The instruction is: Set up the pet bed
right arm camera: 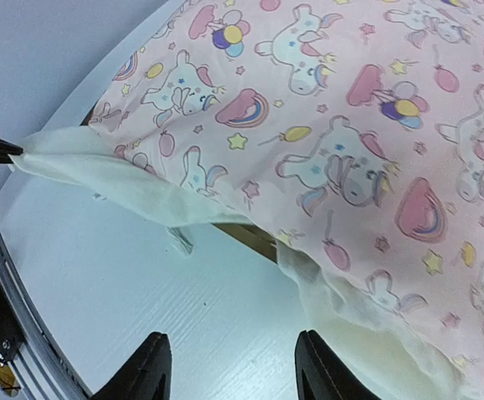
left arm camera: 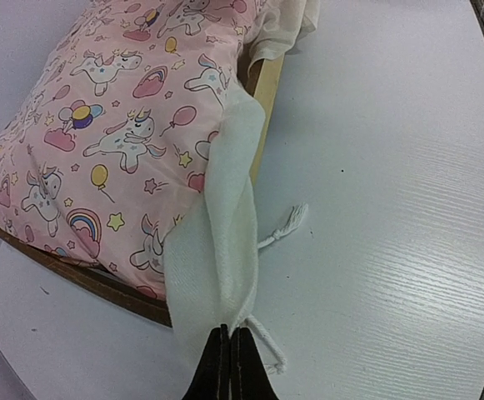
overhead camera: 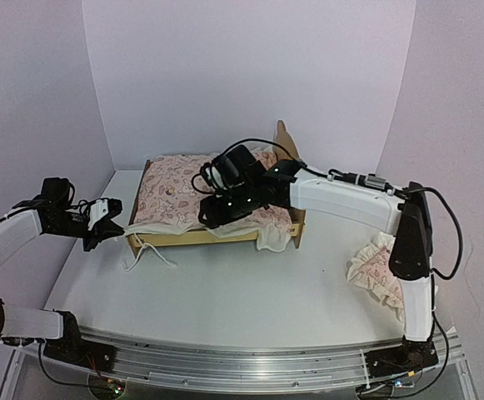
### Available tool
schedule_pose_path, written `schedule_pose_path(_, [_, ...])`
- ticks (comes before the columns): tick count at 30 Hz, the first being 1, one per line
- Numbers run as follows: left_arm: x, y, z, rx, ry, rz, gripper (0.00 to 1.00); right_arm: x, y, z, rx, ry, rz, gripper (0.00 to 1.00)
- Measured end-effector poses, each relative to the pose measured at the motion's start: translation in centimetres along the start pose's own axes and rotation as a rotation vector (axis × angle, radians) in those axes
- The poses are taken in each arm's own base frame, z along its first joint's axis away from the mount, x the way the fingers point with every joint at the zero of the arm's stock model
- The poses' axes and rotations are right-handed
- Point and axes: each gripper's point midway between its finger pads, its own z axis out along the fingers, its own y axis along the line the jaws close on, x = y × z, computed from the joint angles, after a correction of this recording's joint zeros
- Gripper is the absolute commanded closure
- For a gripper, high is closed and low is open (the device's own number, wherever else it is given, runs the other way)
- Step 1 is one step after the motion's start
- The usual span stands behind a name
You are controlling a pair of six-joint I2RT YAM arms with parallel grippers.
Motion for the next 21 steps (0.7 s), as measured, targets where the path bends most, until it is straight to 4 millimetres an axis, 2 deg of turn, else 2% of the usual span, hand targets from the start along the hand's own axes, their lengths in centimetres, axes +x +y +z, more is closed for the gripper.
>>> schedule_pose_path(3, [0.0, 0.0, 0.0, 0.0, -0.002, -0.007, 1.0, 0.4, 0.3, 2.9, 0.019, 0.004, 0.009, 0.55])
schedule_pose_path(5, [-0.1, 0.0, 0.0, 0.0, -0.003, -0.013, 1.0, 1.2, -0.5, 5.2, 0.059, 0.015, 0.02, 0.58])
schedule_pose_path(8, [-0.1, 0.1, 0.0, -0.004, -0.008, -0.012, 1.0, 2.5, -2.4, 7.3, 0.148, 0.032, 0.02, 0.62])
schedule_pose_path(10, [-0.2, 0.2, 0.0, -0.008, -0.011, -0.008, 1.0, 2.1, -3.2, 7.6, 0.196, 0.006, 0.017, 0.61])
schedule_pose_path(16, [-0.4, 0.4, 0.0, -0.014, -0.016, -0.008, 1.0, 0.3, -4.8, 7.1, 0.303, -0.063, 0.013, 0.54])
schedule_pose_path(21, [-0.4, 0.4, 0.0, -0.015, -0.017, -0.02, 1.0, 0.2, -5.9, 8.3, 0.362, -0.077, 0.002, 0.52])
